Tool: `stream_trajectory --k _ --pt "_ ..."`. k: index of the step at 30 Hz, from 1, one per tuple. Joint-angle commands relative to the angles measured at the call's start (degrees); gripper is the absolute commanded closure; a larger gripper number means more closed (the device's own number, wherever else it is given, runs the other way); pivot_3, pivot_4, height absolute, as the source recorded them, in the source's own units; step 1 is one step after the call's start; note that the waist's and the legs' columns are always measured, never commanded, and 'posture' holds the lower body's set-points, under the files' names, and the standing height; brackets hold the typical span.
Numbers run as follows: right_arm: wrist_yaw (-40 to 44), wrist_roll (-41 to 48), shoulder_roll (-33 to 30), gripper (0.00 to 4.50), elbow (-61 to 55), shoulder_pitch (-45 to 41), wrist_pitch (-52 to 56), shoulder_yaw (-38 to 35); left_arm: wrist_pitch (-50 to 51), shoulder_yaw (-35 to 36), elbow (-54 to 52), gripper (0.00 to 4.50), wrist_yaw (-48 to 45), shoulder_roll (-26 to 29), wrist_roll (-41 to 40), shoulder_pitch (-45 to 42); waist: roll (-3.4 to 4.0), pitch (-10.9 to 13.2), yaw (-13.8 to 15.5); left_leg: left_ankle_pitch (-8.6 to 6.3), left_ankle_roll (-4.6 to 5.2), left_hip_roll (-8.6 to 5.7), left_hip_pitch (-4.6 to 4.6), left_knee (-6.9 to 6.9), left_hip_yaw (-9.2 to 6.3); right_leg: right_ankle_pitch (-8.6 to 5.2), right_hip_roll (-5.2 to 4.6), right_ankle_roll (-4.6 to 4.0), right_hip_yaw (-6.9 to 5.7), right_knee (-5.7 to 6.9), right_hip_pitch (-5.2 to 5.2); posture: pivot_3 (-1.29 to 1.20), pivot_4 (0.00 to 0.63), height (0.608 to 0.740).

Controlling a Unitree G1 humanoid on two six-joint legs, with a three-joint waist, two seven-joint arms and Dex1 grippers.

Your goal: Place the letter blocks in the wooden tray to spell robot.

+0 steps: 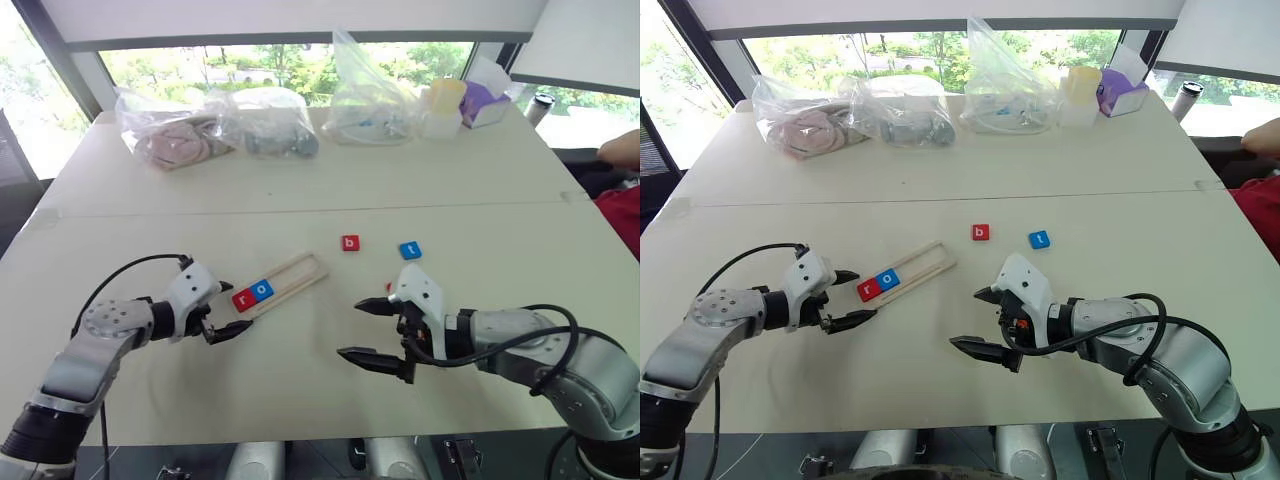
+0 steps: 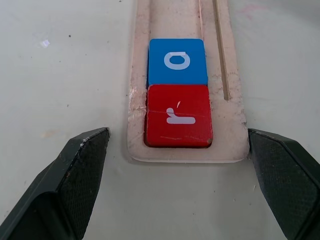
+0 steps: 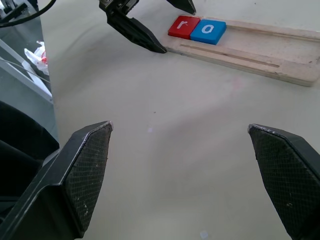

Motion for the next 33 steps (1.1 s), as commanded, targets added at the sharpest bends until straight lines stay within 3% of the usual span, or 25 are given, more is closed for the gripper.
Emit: stream_trajectory --k 1,5,14,20,29,31,33 --pt "0.03 -0.27 -0.1 0.01 -0.39 -0.3 -1.28 -0.38 -0.37 -3.14 1.24 0.25 0.27 -1.04 1.92 1.07 0.03 -0.07 0.38 0.0 0.0 0.0 0.0 0.0 0.0 0.0 0.0 0.0 0.0 0.0 0.0 0.0 0.15 0.74" --pt "-0.19 -0.45 0.08 0.0 -0.11 -0.68 -1.05 -0.39 -1.72 -3.21 2.14 1.36 0.21 -1.36 2.73 1.24 0.06 -0.17 0.84 0.0 0.0 0.0 0.01 0.01 0.01 -0.01 0.0 0.01 0.0 -0.01 0.01 0.0 0.15 0.74" --pt "-1.08 -1.61 -0.27 0.0 1.04 0.16 -1.52 -2.1 -10.04 -6.71 3.17 1.36 -7.74 -0.01 4.11 -4.44 0.1 -0.22 0.93 0.0 0.0 -0.03 -0.04 0.03 0.07 -0.01 0.01 0.0 -0.02 -0.03 0.02 0.0 0.15 0.74" --pt "-2.22 -4.58 -1.16 0.0 2.8 4.87 -5.18 -7.69 -17.11 -10.02 12.13 1.36 -18.66 2.74 5.38 -13.31 0.03 -0.2 0.79 0.0 0.01 -0.05 -0.11 0.01 0.15 0.09 0.06 -0.16 -0.02 -0.13 -0.01 0.0 0.15 0.74" --pt "-2.99 -4.88 -3.23 0.0 1.13 10.83 -5.54 -13.55 -27.4 -14.2 25.46 1.36 -23.98 -1.13 9.64 -21.95 0.01 -0.19 0.83 -0.02 0.05 -0.05 -0.11 0.0 0.12 0.0 0.16 0.0 -0.03 -0.1 -0.02 0.0 0.15 0.74" --pt "-3.57 -4.43 -2.72 0.0 1.2 10.63 -5.28 -13.92 -27.25 -14.5 26.77 0.31 -24.54 -1.67 9.75 -22.62 0.01 -0.19 0.79 -0.02 0.05 -0.04 -0.09 0.0 0.15 0.0 0.14 0.0 -0.02 -0.1 -0.01 0.0 0.15 0.74" --pt "-4.32 -3.96 -2.14 0.0 1.31 10.05 -4.84 -14.01 -26.96 -14.58 26.95 0.04 -25.22 -1.86 9.74 -22.62 0.01 -0.2 0.68 -0.02 0.06 -0.04 -0.08 0.01 0.17 0.01 0.13 0.0 -0.01 -0.09 0.0 0.0 0.15 0.74"
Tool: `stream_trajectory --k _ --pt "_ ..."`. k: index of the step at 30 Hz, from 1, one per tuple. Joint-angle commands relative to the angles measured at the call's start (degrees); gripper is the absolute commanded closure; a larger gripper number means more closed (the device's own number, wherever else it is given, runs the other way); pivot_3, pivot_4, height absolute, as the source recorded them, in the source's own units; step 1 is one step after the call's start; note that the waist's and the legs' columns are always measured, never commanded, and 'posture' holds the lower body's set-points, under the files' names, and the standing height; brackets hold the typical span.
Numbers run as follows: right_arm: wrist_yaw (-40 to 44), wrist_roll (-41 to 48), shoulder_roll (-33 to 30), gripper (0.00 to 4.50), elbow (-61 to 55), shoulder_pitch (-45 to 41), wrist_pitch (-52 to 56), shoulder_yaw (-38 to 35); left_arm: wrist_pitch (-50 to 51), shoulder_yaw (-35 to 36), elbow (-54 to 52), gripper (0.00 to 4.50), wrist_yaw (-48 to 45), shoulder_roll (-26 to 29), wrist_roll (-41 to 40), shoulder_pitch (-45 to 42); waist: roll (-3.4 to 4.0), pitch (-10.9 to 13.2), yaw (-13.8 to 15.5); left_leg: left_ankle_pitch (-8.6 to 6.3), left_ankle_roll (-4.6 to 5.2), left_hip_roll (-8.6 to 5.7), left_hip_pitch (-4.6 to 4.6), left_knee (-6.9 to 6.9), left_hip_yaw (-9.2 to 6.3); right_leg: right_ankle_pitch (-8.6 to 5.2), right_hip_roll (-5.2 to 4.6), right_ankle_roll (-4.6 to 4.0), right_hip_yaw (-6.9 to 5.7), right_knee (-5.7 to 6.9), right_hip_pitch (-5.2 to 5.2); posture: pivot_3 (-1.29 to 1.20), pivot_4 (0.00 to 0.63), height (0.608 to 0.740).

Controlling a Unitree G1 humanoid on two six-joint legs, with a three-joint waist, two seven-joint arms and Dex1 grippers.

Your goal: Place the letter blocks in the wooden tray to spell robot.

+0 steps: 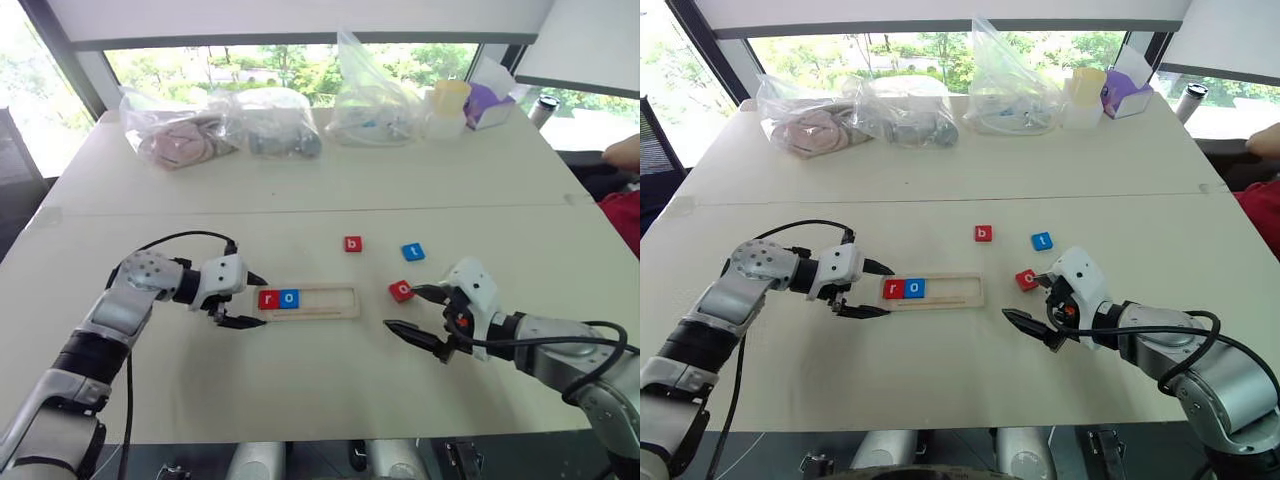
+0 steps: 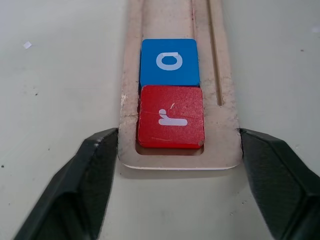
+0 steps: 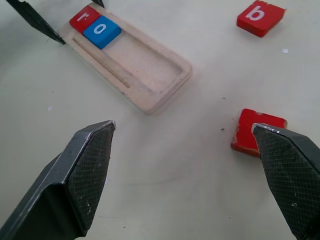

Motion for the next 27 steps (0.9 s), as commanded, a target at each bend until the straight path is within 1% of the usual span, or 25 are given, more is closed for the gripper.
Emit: stream_trajectory --k 1,3,5,7,9,11,13,15,17,19,23,27 --pt "-1.03 1.18 0.54 0.0 -2.0 -1.05 0.19 -1.64 -0.6 -0.91 0.47 0.04 -0.1 -0.64 1.45 0.7 0.01 -0.01 -0.1 0.0 0.0 0.01 0.02 0.0 0.0 0.0 0.0 0.01 0.0 0.0 0.01 0.0 0.15 0.74" --pt "-0.97 1.69 0.33 0.0 -1.88 -1.25 0.6 -1.82 -1.69 -0.48 0.28 0.04 1.77 -0.62 2.73 1.04 0.01 -0.02 -0.04 0.0 0.0 0.04 0.02 0.0 -0.01 0.0 -0.01 0.01 0.01 0.01 0.01 0.0 0.15 0.74" --pt "-1.15 1.33 -0.09 0.0 -1.13 -1.9 0.81 -1.96 -2.61 -0.28 -0.14 0.04 2.46 0.73 4.03 1.59 0.01 -0.02 0.1 0.0 0.0 0.04 0.01 0.0 -0.03 0.0 -0.01 0.01 0.0 0.02 0.01 0.0 0.15 0.74" --pt "-1.7 1.63 0.32 0.0 -0.23 -3.28 1.09 -2.42 -1.56 0.59 -1.58 0.04 2.63 1.89 3.5 2.26 0.01 -0.02 0.04 0.0 0.0 0.04 0.02 0.0 -0.05 0.01 -0.02 0.02 0.01 0.02 0.03 0.0 0.15 0.74" --pt "-4.41 1.76 2.37 0.0 1.55 -8.2 2.99 -0.84 2.3 3.38 -5.06 0.04 2.15 4.75 0.95 4.17 -0.02 -0.01 -0.46 0.0 0.0 0.05 0.07 0.01 -0.03 0.01 -0.01 0.01 0.02 0.06 0.03 0.0 0.15 0.74" --pt "-7.94 0.91 4.78 0.0 3.12 -12.83 6.11 1.83 6.33 6.19 -8.4 0.04 1.8 7.72 -1.37 6.42 -0.1 0.01 -1.74 0.0 0.0 0.11 0.11 0.01 -0.06 0.05 0.03 -0.04 0.03 0.1 0.02 0.0 0.15 0.74" --pt "-13.02 -1.06 8.04 0.0 5.72 -17.4 10.81 4.18 13.1 10.02 -11.66 0.04 1.39 10.75 -5.24 8.33 -0.15 0.03 -2.31 0.0 0.0 0.21 0.13 -0.01 -0.08 0.08 0.08 -0.12 0.05 0.23 -0.11 0.0 0.15 0.74" --pt "-17.03 -1.72 12.22 0.0 8.22 -21.29 14.41 4.74 19.78 14.0 -13.88 0.04 1.52 12.86 -9.34 8.9 -0.21 0.06 -2.23 0.0 0.01 0.24 0.06 -0.02 -0.11 0.07 0.17 -0.13 0.01 0.48 -0.29 0.0 0.15 0.74" --pt "-19.82 -2.69 16.83 0.0 10.79 -24.91 16.57 6.11 25.07 18.18 -14.03 0.04 3.83 13.79 -12.07 7.18 -0.19 0.07 -1.58 0.01 0.01 0.24 -0.02 -0.04 -0.12 0.06 0.27 -0.16 -0.03 0.56 -0.4 0.0 0.15 0.74" --pt "-22.52 -4.5 21.57 0.0 14.41 -28.32 17.66 7.76 29.84 22.16 -15.01 0.04 6.24 13.81 -15.1 5.78 -0.19 0.08 -1.33 0.01 0.01 0.24 -0.04 -0.03 -0.18 0.05 0.29 -0.18 -0.08 0.58 -0.4 0.0 0.15 0.74" --pt "-26.55 -8.67 28.76 0.0 22.22 -33.38 17.49 9.29 35.43 26.88 -18.96 0.04 10.36 11.92 -19.74 5.52 -0.18 0.08 -1.63 0.01 0.01 0.16 -0.02 -0.02 -0.19 0.13 0.16 -0.15 -0.02 0.57 -0.38 0.0 0.15 0.74" --pt "-27.41 -14.53 31.1 0.0 31.0 -37.13 13.83 13.16 38.73 28.3 -25.87 0.04 16.01 7.9 -22.18 9.63 -0.18 0.07 -1.7 0.01 0.01 0.06 -0.04 -0.05 -0.15 0.19 -0.04 -0.02 0.05 0.54 -0.39 0.0 0.15 0.74"
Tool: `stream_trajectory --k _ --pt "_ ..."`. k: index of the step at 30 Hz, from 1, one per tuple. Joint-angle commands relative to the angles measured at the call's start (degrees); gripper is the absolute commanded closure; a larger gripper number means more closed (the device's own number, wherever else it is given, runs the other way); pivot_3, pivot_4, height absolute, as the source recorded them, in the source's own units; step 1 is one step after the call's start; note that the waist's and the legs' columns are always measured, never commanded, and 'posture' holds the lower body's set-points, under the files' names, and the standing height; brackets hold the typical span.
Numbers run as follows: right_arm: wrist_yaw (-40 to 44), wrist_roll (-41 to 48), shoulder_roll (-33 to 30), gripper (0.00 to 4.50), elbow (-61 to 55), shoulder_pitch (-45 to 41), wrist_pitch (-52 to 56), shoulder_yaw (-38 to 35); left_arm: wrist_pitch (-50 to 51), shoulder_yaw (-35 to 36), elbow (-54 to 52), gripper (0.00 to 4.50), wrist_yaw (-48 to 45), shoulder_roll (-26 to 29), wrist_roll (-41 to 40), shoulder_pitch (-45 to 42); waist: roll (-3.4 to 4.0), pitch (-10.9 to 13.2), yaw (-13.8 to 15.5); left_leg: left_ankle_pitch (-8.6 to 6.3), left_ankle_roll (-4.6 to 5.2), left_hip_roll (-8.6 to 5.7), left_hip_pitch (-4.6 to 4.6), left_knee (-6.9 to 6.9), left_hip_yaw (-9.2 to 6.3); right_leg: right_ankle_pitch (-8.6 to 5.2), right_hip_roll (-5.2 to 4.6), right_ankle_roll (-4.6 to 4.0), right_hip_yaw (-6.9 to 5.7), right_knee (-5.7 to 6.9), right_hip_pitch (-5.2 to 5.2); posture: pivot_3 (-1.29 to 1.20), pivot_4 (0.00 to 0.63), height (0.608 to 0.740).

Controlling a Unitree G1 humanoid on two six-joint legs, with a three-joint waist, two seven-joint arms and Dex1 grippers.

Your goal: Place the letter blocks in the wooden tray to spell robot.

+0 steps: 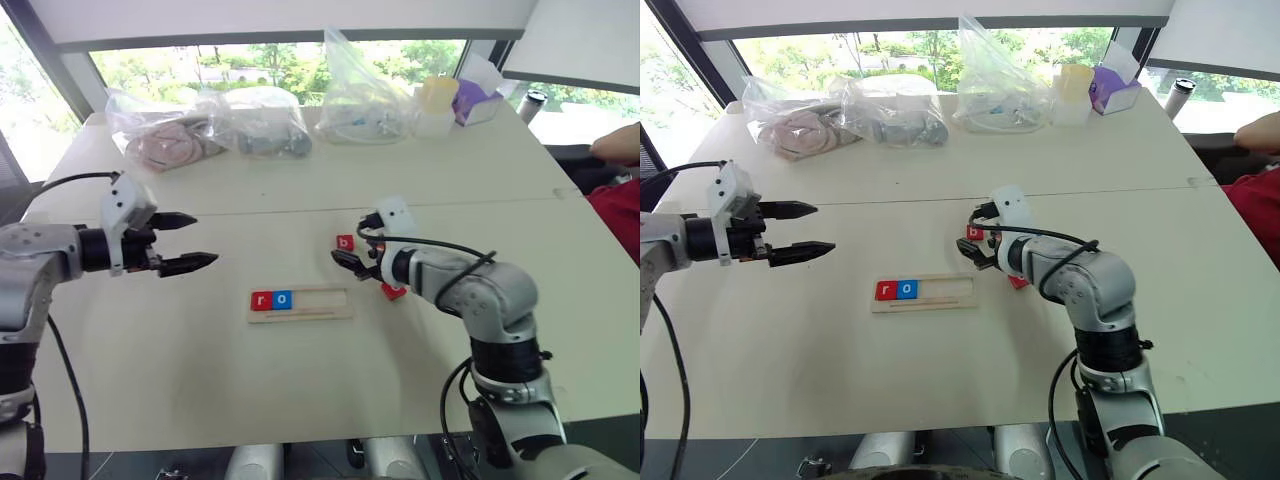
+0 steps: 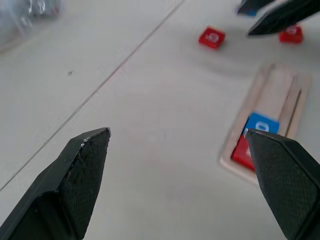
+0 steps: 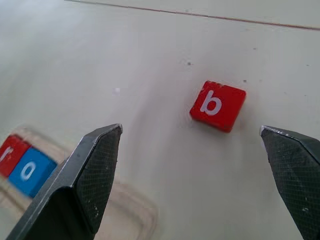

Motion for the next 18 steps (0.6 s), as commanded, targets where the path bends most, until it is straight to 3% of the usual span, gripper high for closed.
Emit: stream_trajectory --k 1,15,18 --pt "-1.66 -5.73 2.3 0.0 7.37 -3.82 -5.27 2.27 2.3 2.09 -6.43 0.04 5.31 -2.98 -2.12 3.83 0.0 0.0 -0.05 0.0 0.0 -0.01 0.0 0.0 0.04 0.01 -0.04 0.01 0.03 0.0 -0.01 0.0 0.15 0.74" --pt "-4.18 -15.16 11.65 0.0 19.78 -7.63 -12.4 2.67 1.91 1.26 -10.69 0.04 12.7 -6.76 -2.21 7.59 0.0 -0.01 -0.16 0.01 -0.01 -0.02 0.05 -0.01 -0.01 0.03 0.11 -0.09 0.02 0.07 -0.03 0.0 0.15 0.74" --pt "-3.77 -17.37 12.16 0.85 20.9 -7.05 -12.84 4.88 0.69 0.29 -10.11 0.0 13.38 -7.5 -1.45 7.26 -0.01 -0.02 -0.19 0.01 -0.01 -0.02 0.07 -0.01 -0.01 0.03 0.1 -0.1 0.02 0.06 -0.02 0.0 0.15 0.74"
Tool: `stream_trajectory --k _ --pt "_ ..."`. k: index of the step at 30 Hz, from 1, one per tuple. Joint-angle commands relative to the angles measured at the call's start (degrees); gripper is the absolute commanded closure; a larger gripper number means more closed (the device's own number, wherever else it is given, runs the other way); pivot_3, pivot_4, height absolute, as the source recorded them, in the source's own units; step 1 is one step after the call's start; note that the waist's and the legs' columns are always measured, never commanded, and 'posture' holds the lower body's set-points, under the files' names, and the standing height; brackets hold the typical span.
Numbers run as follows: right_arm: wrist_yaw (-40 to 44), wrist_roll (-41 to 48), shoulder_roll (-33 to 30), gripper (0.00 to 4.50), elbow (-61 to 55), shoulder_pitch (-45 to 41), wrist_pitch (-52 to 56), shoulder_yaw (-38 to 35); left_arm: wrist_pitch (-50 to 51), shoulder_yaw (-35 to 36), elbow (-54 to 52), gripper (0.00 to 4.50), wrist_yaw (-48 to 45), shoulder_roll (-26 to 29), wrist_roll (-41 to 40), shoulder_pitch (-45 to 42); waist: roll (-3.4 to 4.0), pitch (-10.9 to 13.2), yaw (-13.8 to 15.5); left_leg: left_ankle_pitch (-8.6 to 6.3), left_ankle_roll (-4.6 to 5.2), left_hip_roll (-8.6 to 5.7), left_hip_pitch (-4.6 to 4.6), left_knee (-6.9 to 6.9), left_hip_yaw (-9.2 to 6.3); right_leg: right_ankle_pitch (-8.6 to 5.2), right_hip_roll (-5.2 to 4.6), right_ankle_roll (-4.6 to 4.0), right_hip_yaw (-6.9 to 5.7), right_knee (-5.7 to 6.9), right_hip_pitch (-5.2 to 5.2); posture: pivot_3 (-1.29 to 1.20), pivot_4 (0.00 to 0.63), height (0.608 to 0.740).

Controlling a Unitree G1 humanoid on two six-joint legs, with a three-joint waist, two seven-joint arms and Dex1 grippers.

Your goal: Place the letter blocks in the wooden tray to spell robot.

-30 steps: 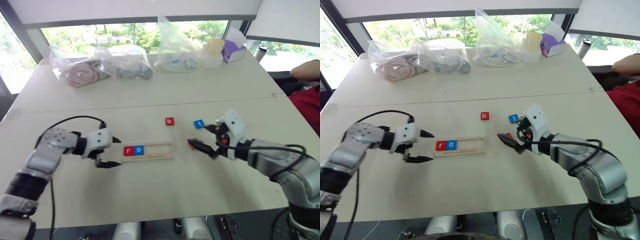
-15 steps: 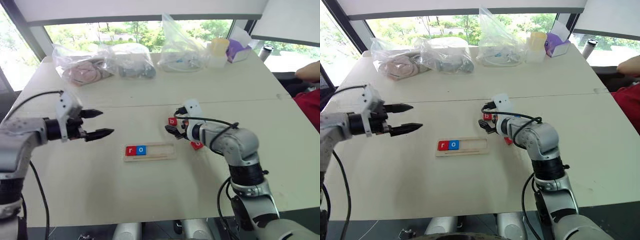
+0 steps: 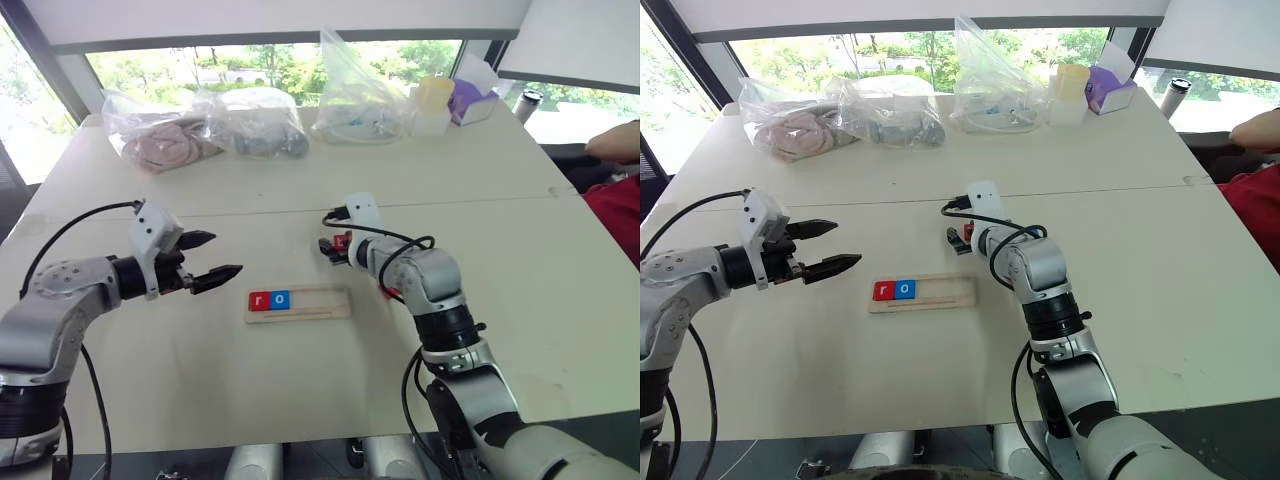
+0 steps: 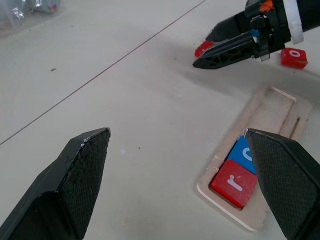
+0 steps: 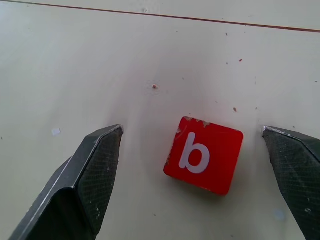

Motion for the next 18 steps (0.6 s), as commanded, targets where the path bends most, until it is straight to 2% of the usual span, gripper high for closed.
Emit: stream_trajectory --k 1,4,5,9,13,15,18 --pt "0.63 -2.39 0.8 1.32 1.22 -0.01 -0.58 2.58 -2.23 -0.35 -0.34 0.0 0.84 -0.44 0.73 -0.55 0.0 -0.01 -0.06 0.0 0.0 0.0 0.0 0.0 0.0 0.0 0.0 0.0 0.0 0.0 0.0 0.0 0.15 0.74" --pt "1.44 -5.28 -0.28 2.9 1.05 0.82 -2.04 5.05 -2.75 -1.31 0.18 0.0 1.07 -1.0 1.03 -1.38 0.0 -0.01 -0.27 0.0 0.0 0.0 0.02 0.0 0.01 0.0 0.01 -0.01 0.0 0.0 0.0 0.0 0.15 0.74" --pt "1.51 -5.7 -0.33 3.29 0.88 1.04 -2.27 4.98 -3.06 -1.78 0.37 0.0 1.09 -1.1 1.27 -1.67 0.0 -0.02 -0.3 0.0 0.0 0.0 0.02 -0.01 0.0 0.0 0.01 -0.01 0.0 0.0 0.0 0.0 0.15 0.74" --pt "2.05 -6.73 -2.25 3.3 -4.06 1.57 -2.57 2.91 -3.4 -3.82 0.63 0.0 0.77 -1.51 1.49 -3.55 0.0 -0.02 -0.78 0.0 0.0 -0.01 -0.02 -0.02 -0.03 0.01 -0.01 0.0 -0.02 0.0 0.01 0.0 0.15 0.74" --pt "3.34 -6.12 -7.09 3.3 -17.2 3.17 2.62 -0.9 -2.45 -6.25 -0.6 0.0 -0.32 -1.49 0.78 -5.52 0.04 0.01 -0.44 0.0 0.0 -0.05 -0.11 -0.02 -0.06 0.0 -0.11 0.04 -0.03 -0.05 -0.01 0.0 0.15 0.74" --pt "4.22 -4.91 -9.36 3.3 -24.65 4.68 7.93 -3.61 -1.34 -7.47 -1.9 0.0 -1.4 -1.4 -0.29 -6.18 0.03 0.01 -0.35 0.0 0.0 -0.08 -0.13 -0.02 -0.03 -0.02 -0.15 0.07 -0.01 -0.09 -0.01 0.0 0.15 0.74" --pt "8.03 -0.68 -12.28 3.3 -38.44 6.67 22.7 -12.92 1.84 -10.88 -5.54 0.0 -3.49 -1.88 -3.08 -8.12 0.03 0.01 0.17 0.0 0.0 -0.08 -0.13 -0.05 -0.07 -0.04 -0.13 0.11 -0.03 -0.1 -0.01 0.0 0.15 0.74"
